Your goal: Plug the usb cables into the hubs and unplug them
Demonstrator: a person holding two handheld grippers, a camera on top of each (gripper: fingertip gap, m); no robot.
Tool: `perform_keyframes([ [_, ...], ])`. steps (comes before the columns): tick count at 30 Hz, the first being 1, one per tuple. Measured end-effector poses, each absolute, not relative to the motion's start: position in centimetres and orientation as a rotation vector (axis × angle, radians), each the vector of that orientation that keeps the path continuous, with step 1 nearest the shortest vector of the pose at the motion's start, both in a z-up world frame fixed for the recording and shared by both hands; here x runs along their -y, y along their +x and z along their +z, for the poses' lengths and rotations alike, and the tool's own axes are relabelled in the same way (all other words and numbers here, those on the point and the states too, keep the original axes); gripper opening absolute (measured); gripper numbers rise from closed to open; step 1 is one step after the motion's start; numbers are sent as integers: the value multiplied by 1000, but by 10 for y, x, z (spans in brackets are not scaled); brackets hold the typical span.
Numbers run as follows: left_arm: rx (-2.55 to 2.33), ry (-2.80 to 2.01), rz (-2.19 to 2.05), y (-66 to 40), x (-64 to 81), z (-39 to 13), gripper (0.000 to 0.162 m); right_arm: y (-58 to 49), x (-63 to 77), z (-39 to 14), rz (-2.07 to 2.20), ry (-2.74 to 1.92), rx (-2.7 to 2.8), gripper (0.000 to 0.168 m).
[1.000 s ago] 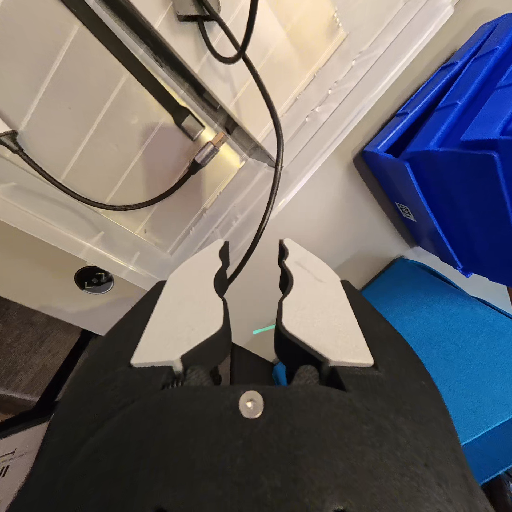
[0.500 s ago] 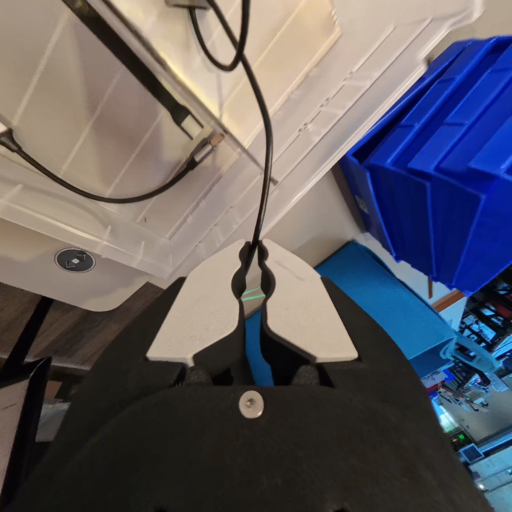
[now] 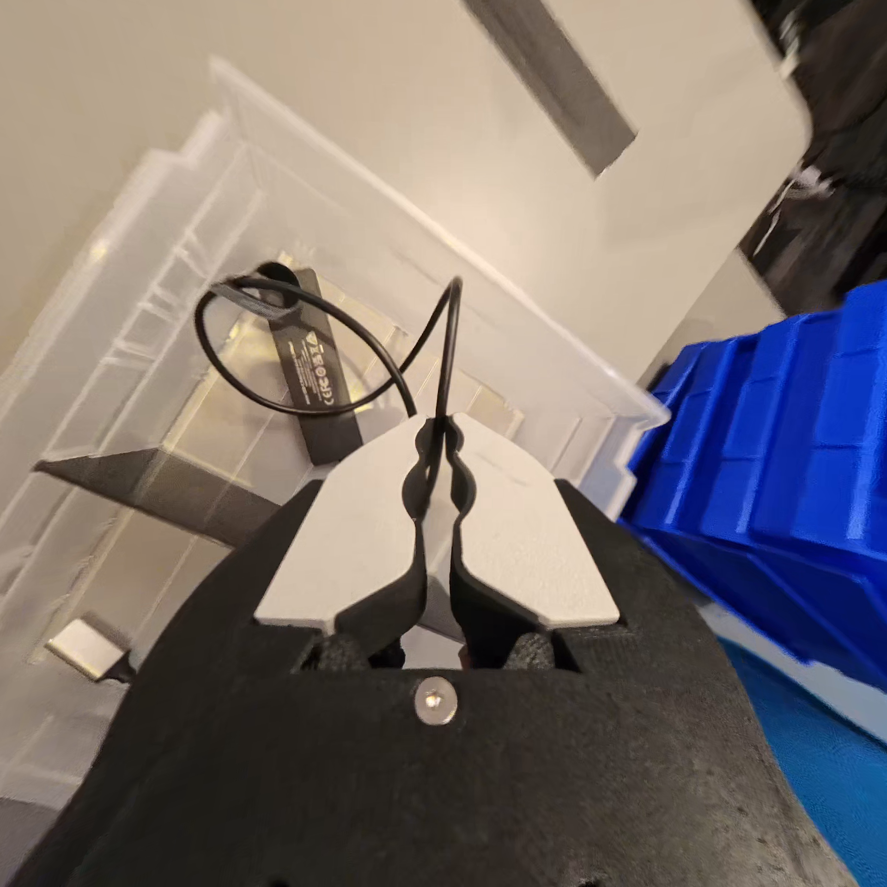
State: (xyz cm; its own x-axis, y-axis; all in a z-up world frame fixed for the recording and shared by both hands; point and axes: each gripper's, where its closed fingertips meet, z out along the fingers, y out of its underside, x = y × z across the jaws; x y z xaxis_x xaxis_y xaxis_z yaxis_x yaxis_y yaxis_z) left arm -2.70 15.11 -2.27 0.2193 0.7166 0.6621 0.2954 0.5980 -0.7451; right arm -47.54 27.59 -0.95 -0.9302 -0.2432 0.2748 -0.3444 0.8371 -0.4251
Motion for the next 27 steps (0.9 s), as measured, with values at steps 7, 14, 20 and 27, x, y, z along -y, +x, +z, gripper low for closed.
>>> perform_keyframes([
  [7,1363,-938,356,-26,-150,-22,26,-494,-310,-46,363,389,2877,24],
  [14,1363,-944,355,-27,-151,-22,26,-506,-326,3,428,349,2738,33],
  [20,1363,-961,378,-27,-152,-21,26,-446,-307,30,728,327,2720,36],
  [27,1364,-989,476,-29,-151,-19,27,-257,-263,21,1193,528,2784,32],
])
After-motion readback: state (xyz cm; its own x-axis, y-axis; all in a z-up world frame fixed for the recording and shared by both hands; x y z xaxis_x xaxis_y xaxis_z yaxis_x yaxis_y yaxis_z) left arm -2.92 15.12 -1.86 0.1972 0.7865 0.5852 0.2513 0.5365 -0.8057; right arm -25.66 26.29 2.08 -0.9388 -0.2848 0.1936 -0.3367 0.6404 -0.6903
